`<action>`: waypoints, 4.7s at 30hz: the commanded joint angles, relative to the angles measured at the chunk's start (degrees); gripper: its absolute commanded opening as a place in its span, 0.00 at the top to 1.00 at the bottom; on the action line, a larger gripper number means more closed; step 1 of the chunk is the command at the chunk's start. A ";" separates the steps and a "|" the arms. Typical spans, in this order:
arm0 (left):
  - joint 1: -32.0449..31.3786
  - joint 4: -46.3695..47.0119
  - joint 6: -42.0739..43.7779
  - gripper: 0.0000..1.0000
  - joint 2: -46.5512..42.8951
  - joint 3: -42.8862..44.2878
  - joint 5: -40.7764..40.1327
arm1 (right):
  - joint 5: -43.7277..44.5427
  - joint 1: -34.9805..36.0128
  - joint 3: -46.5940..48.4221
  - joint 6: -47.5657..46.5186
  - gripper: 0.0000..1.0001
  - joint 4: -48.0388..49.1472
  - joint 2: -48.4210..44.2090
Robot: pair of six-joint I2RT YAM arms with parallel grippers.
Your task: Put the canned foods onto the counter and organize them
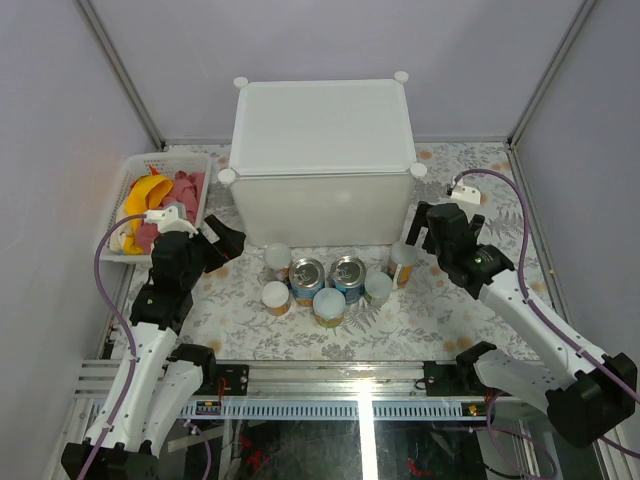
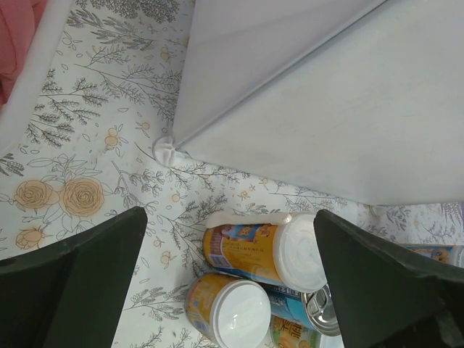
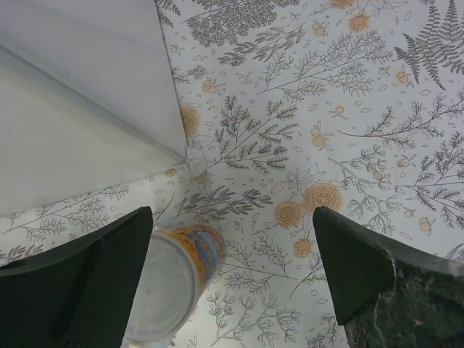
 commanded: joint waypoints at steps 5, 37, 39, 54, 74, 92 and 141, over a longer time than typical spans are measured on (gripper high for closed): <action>0.21 -0.63 0.02 0.00 -0.57 -0.61 -0.15 | -2.21 -0.13 -1.42 -0.13 0.00 4.42 -4.26; -10.88 2.18 3.11 0.00 5.36 0.63 4.05 | -0.05 -0.11 -1.26 -4.52 0.01 1.94 -2.75; -14.50 2.34 3.03 0.00 6.48 1.06 0.55 | -0.74 -0.18 -0.86 -5.63 0.01 1.76 -2.47; -25.61 6.32 1.07 0.00 8.51 0.17 -12.93 | -12.17 0.08 -2.13 -8.28 0.01 3.02 -7.19; -29.97 9.53 1.77 0.00 14.58 1.60 -19.26 | -12.66 6.53 -2.19 -6.46 0.01 3.11 -3.71; -30.04 10.54 2.48 0.00 15.82 2.08 -19.44 | -9.23 7.66 -2.62 -4.41 0.01 2.81 -0.97; -29.99 9.69 2.38 0.00 14.10 0.20 -21.73 | -15.22 8.07 -21.13 -18.31 0.77 28.81 -8.69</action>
